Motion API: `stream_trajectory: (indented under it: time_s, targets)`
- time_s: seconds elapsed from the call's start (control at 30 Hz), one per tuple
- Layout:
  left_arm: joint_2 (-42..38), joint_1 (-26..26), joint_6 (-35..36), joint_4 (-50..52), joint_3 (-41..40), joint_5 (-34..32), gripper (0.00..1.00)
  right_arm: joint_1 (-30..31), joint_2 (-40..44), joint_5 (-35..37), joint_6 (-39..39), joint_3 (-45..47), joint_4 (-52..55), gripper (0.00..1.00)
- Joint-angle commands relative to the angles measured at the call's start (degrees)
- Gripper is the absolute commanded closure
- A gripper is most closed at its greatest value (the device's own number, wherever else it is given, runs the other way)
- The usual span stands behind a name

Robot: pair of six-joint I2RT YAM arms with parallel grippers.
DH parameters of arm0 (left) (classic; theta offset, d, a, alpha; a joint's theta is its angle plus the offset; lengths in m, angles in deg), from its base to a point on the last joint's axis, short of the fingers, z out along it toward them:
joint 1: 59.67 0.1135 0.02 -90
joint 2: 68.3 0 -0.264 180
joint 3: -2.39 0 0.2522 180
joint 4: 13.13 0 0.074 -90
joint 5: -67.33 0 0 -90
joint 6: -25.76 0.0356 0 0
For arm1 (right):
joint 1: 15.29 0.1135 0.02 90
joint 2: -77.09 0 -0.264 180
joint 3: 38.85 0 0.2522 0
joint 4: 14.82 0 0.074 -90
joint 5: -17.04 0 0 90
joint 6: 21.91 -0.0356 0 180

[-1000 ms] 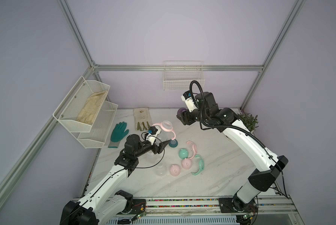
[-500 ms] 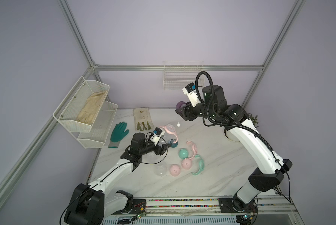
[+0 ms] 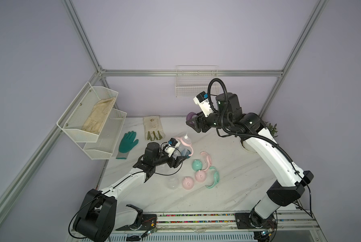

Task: Assemble the baby bottles
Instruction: Close the nipple on the baby bottle.

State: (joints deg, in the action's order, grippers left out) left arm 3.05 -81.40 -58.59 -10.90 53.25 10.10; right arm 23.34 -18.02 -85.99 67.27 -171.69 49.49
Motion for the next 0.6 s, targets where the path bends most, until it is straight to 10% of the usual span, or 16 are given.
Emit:
stream_trajectory:
  time_s: [0.0,0.57]
  targets:
    - [-0.40,-0.13,1.08,-3.07,3.94,1.89,1.00,0.34,2.58,-2.61,-0.05,1.38,-2.04,0.50]
    - [-0.16,-0.15,1.28,-5.49,4.07,3.31,1.00,0.39,4.02,-6.73,-2.73,6.40,-3.51,0.50]
